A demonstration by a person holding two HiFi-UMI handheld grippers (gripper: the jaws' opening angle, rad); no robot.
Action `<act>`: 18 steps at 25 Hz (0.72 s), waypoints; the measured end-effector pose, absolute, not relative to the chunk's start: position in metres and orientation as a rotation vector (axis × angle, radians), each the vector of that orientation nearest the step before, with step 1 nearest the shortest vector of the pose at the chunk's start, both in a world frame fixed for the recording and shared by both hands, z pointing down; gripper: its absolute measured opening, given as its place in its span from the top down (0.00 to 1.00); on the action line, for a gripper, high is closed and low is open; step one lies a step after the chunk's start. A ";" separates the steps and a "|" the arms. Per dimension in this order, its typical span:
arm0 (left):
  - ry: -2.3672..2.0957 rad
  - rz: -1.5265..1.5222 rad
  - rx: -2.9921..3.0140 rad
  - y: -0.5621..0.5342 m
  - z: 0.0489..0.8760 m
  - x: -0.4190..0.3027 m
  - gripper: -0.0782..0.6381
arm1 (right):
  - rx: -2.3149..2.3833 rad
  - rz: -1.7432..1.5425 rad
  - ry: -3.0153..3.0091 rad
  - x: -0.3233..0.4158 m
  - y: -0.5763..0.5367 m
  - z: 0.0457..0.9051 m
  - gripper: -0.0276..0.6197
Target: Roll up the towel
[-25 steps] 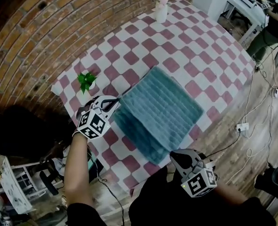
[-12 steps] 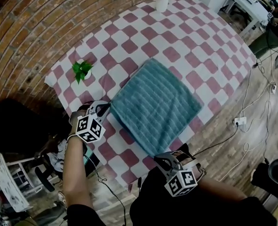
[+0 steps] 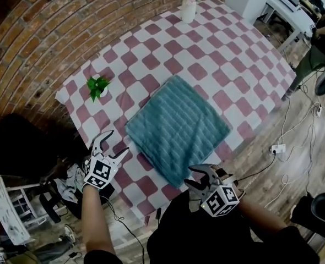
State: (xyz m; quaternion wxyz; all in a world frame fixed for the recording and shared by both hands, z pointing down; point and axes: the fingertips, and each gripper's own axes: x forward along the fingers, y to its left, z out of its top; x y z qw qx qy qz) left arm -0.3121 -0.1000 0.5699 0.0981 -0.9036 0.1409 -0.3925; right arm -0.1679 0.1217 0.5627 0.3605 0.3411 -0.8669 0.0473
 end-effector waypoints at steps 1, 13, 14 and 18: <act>0.456 -1.130 -2.717 -0.092 0.567 -0.311 0.42 | 0.887 0.101 -2.217 -0.153 0.118 0.561 0.66; 0.772 -1.169 -2.840 0.022 0.564 -0.272 0.43 | 0.489 -0.295 -2.068 -0.015 0.081 0.574 0.66; 0.777 -1.183 -2.833 0.033 0.567 -0.263 0.43 | 0.428 -0.361 -2.026 -0.004 0.081 0.579 0.66; 0.850 -1.246 -2.834 0.070 0.580 -0.230 0.44 | 0.232 -0.522 -1.931 0.033 0.081 0.601 0.66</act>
